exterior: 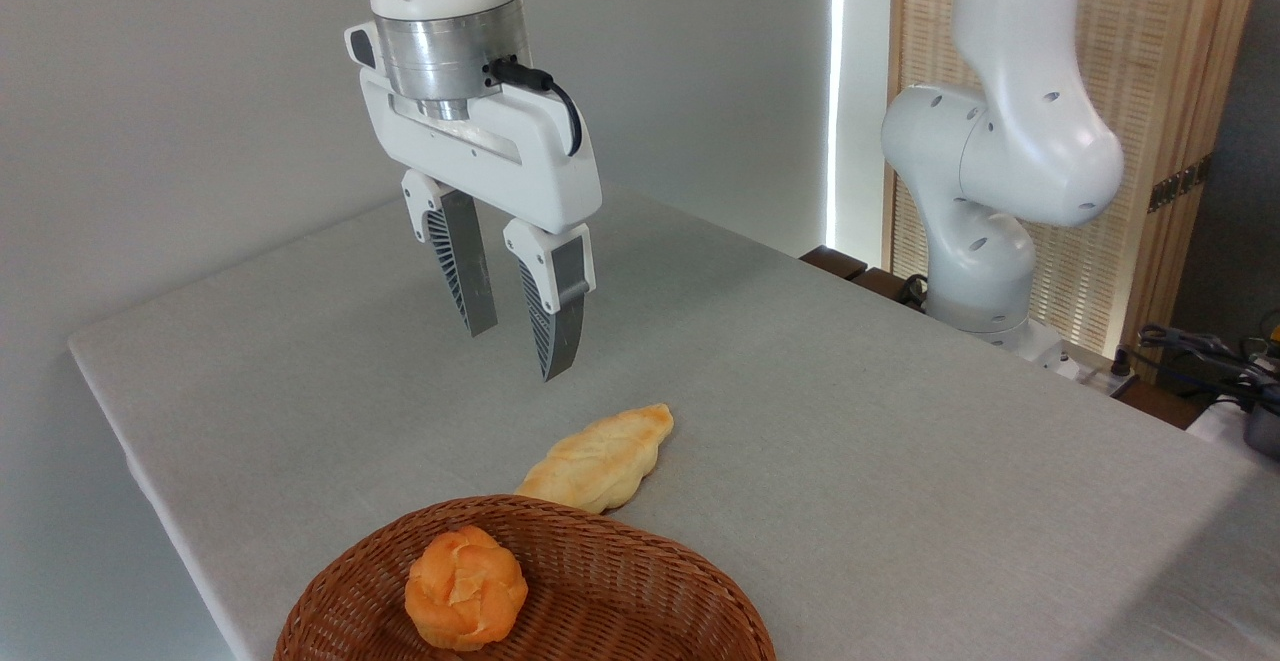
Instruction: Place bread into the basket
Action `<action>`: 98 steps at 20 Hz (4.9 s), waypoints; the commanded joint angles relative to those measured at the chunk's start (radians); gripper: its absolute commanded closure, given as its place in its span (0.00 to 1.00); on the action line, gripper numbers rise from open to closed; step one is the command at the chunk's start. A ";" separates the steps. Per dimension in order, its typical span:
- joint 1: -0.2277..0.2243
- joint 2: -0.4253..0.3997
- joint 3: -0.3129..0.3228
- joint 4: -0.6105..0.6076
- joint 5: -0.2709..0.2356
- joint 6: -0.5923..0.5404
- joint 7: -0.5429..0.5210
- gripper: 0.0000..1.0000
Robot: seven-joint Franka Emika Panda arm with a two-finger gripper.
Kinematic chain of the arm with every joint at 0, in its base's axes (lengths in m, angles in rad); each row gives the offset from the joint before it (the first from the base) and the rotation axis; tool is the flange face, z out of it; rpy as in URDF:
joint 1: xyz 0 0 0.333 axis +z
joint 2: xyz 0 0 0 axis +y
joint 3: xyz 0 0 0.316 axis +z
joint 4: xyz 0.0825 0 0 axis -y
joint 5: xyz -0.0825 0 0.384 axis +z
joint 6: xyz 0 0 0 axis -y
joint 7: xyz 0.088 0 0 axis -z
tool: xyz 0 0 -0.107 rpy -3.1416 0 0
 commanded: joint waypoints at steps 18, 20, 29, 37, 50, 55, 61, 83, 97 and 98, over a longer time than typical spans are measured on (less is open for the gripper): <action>-0.030 -0.018 -0.005 -0.325 -0.012 0.150 -0.003 0.00; -0.042 0.008 -0.005 -0.325 -0.012 0.169 -0.003 0.00; -0.064 0.063 0.002 -0.325 0.004 0.192 0.001 0.00; -0.059 0.097 0.008 -0.323 0.114 0.219 0.001 0.00; -0.059 0.088 0.010 -0.321 0.113 0.215 0.037 0.63; -0.064 0.070 0.001 -0.309 0.111 0.205 0.031 0.60; -0.088 0.024 -0.089 -0.294 0.103 0.157 0.034 0.59; -0.070 0.076 0.214 -0.171 0.079 0.368 0.054 0.00; -0.082 0.045 0.176 -0.030 -0.068 0.217 0.018 0.00; -0.082 0.045 0.162 -0.013 -0.068 0.177 0.011 0.00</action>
